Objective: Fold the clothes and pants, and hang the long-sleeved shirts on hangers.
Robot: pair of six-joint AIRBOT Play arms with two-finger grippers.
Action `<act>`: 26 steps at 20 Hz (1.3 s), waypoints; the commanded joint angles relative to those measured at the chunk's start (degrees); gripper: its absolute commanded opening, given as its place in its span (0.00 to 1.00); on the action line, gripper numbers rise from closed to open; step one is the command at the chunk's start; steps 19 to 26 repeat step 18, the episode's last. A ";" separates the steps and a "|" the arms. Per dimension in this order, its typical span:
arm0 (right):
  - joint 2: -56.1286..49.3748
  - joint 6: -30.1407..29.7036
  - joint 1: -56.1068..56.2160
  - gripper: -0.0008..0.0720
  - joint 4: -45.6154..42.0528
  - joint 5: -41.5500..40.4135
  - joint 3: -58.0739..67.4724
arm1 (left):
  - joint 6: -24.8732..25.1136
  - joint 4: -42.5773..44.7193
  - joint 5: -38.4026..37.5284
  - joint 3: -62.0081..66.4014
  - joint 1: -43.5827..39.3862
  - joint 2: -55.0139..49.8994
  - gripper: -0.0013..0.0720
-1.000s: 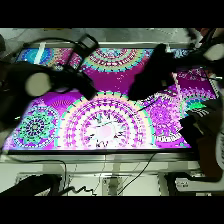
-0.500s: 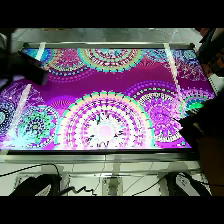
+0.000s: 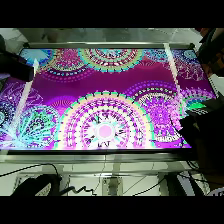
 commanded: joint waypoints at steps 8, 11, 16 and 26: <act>-3.02 -3.10 6.71 0.04 19.04 1.55 -1.11 | 0.02 0.07 0.04 0.00 0.17 0.04 0.03; -3.15 -5.38 21.20 0.04 16.13 -0.28 -3.87 | 0.02 0.07 0.04 0.00 0.17 0.04 0.03; -3.08 -6.60 46.93 0.04 6.78 -0.02 -7.10 | 0.02 0.07 0.02 0.00 0.17 0.04 0.03; -3.08 -5.46 53.81 0.04 6.03 1.46 -7.13 | 0.02 0.07 0.04 0.00 0.17 0.04 0.03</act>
